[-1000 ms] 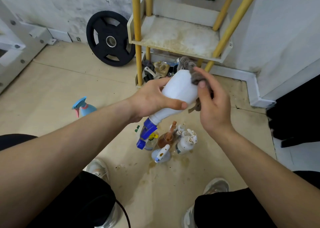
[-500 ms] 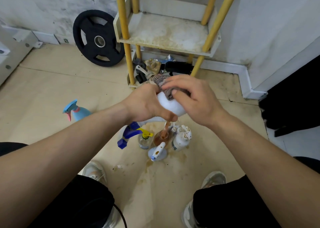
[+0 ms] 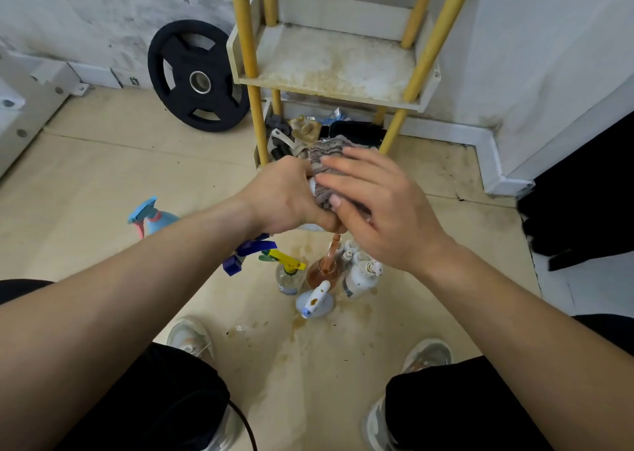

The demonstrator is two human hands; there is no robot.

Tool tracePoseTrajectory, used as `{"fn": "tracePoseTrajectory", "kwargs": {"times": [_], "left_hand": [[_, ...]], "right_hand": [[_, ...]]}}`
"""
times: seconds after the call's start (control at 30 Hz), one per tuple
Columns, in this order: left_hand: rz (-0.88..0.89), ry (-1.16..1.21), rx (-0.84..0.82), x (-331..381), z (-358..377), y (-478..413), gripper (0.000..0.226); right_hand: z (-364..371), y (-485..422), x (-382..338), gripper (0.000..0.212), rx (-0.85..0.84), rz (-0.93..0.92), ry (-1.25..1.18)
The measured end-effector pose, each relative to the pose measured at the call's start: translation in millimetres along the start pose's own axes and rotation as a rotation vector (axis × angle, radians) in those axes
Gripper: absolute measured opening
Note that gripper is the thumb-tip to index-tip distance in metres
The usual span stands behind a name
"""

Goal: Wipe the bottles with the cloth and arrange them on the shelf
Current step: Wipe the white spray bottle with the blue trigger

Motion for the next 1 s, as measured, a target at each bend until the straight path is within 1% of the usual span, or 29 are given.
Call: {"fn": "tracePoseTrajectory", "kwargs": {"times": [0.03,0.07,0.13,0.17,0.2,0.23,0.33,0.37,0.4,0.5,0.53,0.63,0.7,0.77,0.83,0.9,0.93,1.0], "left_hand": [[-0.001,-0.006,0.004,-0.6,-0.9,-0.2,0.049],[-0.004,-0.016,0.007,-0.8,-1.1,0.1,0.047],[-0.002,-0.039,0.010,-0.3,0.0,0.9,0.045],[0.000,-0.053,0.010,-0.1,0.8,0.9,0.050],[0.005,-0.064,0.005,0.6,1.5,1.4,0.054],[0.007,-0.063,0.004,1.2,1.5,2.3,0.054],[-0.009,-0.038,-0.001,-1.5,-1.6,2.0,0.039],[-0.012,-0.040,0.002,-2.1,-2.5,2.0,0.038],[-0.016,-0.041,0.005,-2.6,-2.7,1.9,0.040],[-0.008,-0.073,0.001,-1.0,-1.2,1.2,0.059],[-0.007,-0.076,-0.004,-1.3,-0.8,0.9,0.061],[-0.018,-0.034,-0.004,-4.7,-1.2,0.4,0.057],[-0.022,-0.008,0.012,-7.0,-1.6,0.4,0.058],[-0.024,0.054,0.052,-7.0,-3.1,1.1,0.063],[-0.034,0.178,0.085,-6.9,-5.4,1.8,0.068],[-0.044,0.247,0.077,-6.5,-4.6,2.1,0.065],[-0.056,0.268,0.069,-6.3,-2.9,2.3,0.064],[-0.110,0.372,0.040,-6.5,2.1,2.6,0.061]], "right_hand": [[0.8,0.7,-1.9,0.031,0.003,-0.051,0.025],[0.6,0.1,-0.4,0.031,-0.002,-0.049,0.016],[-1.2,-2.7,10.0,0.032,-0.015,0.091,-0.069],[-2.5,-4.3,15.1,0.032,-0.017,0.166,-0.114],[-3.2,-5.5,16.4,0.032,-0.023,0.203,-0.128],[-3.0,-5.9,12.8,0.032,-0.021,0.197,-0.108],[3.6,-1.6,-1.6,0.033,0.001,0.028,-0.011],[4.0,-1.7,-1.3,0.033,-0.005,0.011,-0.016],[3.7,-2.6,2.3,0.033,-0.021,0.046,-0.043],[0.2,-4.7,17.7,0.031,-0.023,0.276,-0.180],[0.2,-4.4,19.1,0.031,-0.019,0.334,-0.222],[2.6,-2.0,14.6,0.029,-0.019,0.512,-0.366],[6.9,2.0,18.0,0.024,0.009,0.719,-0.528],[11.8,5.6,22.8,0.027,0.047,0.953,-0.767],[17.5,8.4,24.7,0.032,0.100,1.087,-1.010],[19.6,9.2,22.4,0.034,0.157,1.122,-1.112],[19.2,7.8,20.7,0.033,0.188,1.105,-1.115],[15.1,4.4,18.8,0.031,0.258,1.026,-1.036]]}}
Point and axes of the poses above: each hand's wrist, its own y-axis away from the middle knuckle, its own z-axis out of the palm, x = y × z, the point moved 2 cm from there along -y, towards the middle knuckle, and after that the axes turned 7 degrees about y, right-handed, at the moved point
